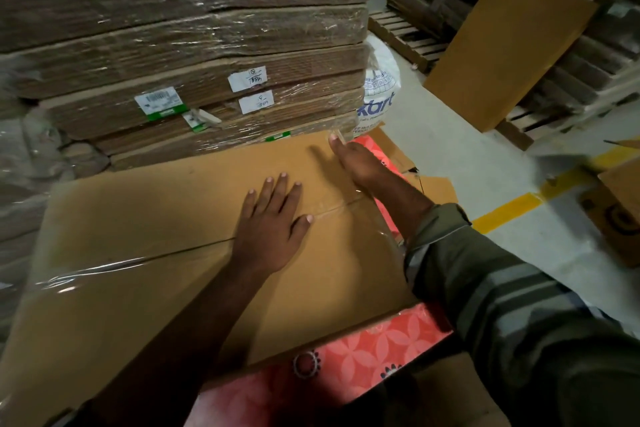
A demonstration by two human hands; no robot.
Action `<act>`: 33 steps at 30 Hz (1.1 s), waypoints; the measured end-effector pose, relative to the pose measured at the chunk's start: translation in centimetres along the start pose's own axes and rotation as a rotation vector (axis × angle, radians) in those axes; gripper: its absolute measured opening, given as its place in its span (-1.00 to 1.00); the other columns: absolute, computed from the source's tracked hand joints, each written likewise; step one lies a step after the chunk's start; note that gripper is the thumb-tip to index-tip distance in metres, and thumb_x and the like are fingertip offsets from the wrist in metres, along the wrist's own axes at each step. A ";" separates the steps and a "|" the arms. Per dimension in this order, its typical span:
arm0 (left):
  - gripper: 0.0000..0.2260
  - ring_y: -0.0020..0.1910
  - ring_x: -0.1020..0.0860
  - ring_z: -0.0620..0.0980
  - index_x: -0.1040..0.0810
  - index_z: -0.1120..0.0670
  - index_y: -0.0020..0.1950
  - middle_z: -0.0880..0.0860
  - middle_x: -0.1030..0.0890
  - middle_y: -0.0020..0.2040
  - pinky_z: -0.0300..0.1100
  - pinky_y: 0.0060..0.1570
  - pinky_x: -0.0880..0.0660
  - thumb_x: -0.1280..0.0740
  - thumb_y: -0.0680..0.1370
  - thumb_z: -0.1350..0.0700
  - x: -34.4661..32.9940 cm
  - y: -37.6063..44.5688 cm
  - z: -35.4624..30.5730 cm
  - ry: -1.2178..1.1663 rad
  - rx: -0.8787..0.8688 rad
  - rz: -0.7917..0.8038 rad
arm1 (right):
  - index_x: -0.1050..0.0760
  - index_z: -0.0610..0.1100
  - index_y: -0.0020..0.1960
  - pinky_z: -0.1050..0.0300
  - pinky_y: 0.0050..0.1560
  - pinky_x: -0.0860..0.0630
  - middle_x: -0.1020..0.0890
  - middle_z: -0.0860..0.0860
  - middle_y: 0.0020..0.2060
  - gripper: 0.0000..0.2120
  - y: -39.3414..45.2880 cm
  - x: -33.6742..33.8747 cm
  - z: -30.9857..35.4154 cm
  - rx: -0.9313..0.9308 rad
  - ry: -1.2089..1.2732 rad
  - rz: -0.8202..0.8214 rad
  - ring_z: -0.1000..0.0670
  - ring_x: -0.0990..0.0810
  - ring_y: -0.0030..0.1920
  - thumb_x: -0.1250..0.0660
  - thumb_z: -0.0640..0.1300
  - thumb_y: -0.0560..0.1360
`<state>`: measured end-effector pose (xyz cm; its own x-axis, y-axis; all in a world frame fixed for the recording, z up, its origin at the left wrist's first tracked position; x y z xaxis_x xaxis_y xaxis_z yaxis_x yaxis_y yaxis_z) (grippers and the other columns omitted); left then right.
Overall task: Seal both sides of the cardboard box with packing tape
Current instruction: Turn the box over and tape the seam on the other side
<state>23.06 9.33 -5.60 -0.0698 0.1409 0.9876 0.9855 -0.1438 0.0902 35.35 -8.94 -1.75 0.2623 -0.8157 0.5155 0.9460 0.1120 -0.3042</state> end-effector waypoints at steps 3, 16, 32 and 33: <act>-0.36 0.68 -0.09 0.15 -0.15 -0.02 0.69 0.06 -0.10 0.71 0.21 0.59 -0.10 0.09 0.67 -0.30 0.0 -0.1 -0.1 0.024 0.000 0.001 | -0.52 -0.19 0.37 0.14 0.16 -0.39 -0.59 -0.03 0.22 -0.16 3.1 0.2 1.0 -0.016 0.043 0.033 -0.05 -0.56 0.23 -0.11 0.51 0.50; -0.39 0.70 0.00 0.05 -0.11 -0.08 0.69 -0.03 -0.03 0.72 0.15 0.62 -0.04 0.02 0.69 -0.30 0.0 -0.3 0.0 0.011 0.025 -0.019 | -0.47 -0.02 0.10 -0.03 0.27 -0.41 -0.51 -0.01 0.06 -0.06 9.0 1.3 1.3 0.068 -0.084 0.056 -0.02 -0.49 0.10 0.04 0.75 0.22; -0.41 0.69 -0.09 0.06 -0.18 -0.10 0.67 -0.03 -0.12 0.71 0.15 0.60 -0.13 0.04 0.68 -0.28 0.3 0.0 0.5 -0.017 0.020 0.010 | 0.17 -0.20 0.67 -0.05 0.59 0.26 0.25 -0.16 0.65 -0.01 -6.4 0.6 -2.6 0.364 -0.658 0.242 -0.11 0.31 0.64 0.11 0.46 0.50; -0.42 0.68 -0.10 0.07 -0.18 -0.10 0.67 -0.02 -0.12 0.70 0.16 0.59 -0.15 0.03 0.68 -0.27 0.4 0.0 0.6 -0.016 0.020 0.019 | 0.17 -0.19 0.67 -0.01 0.57 0.28 0.26 -0.14 0.65 0.00 -7.5 0.6 -3.0 0.375 -0.693 0.241 -0.09 0.32 0.64 0.15 0.47 0.48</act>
<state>23.07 9.93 -5.29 -0.0485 0.1543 0.9868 0.9895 -0.1269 0.0685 27.81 -11.96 -1.58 0.4081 -0.2237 0.8851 0.8173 0.5216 -0.2450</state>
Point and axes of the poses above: each hand's wrist, its own y-axis towards the middle knuckle, its own x-axis out of the back of the hand, z = x × y, the point moved 5 cm from there along y, towards the middle knuckle
